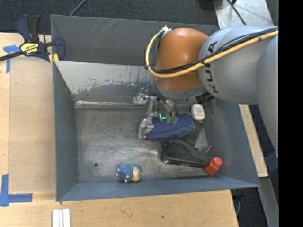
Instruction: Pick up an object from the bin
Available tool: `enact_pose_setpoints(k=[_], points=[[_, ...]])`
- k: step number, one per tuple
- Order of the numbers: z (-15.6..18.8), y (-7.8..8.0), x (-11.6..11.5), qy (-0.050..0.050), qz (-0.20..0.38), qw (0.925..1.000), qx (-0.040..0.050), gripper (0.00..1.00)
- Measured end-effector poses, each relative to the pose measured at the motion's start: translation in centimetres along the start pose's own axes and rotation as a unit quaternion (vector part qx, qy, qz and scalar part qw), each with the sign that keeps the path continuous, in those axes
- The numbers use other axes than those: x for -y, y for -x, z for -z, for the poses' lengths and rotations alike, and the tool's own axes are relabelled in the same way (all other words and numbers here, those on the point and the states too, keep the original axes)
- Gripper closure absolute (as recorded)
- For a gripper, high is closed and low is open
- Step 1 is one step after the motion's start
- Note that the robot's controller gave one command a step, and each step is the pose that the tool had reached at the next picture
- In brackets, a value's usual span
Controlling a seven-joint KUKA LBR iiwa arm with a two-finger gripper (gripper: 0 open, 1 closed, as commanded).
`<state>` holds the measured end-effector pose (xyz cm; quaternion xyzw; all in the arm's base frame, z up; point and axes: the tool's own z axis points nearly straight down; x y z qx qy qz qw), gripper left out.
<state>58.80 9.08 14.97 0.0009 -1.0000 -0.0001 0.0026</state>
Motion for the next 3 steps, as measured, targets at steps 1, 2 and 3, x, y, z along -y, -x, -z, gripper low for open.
enact_pose_setpoints(k=[1,2,3], points=[[-3.7,-2.1,7.0,-0.002,0.085,0.9964,0.0016,0.00],[-3.4,-1.9,6.7,0.000,0.086,0.9963,0.0058,1.00],[7.0,-1.4,7.3,-0.001,0.071,0.9975,0.0085,1.00]])
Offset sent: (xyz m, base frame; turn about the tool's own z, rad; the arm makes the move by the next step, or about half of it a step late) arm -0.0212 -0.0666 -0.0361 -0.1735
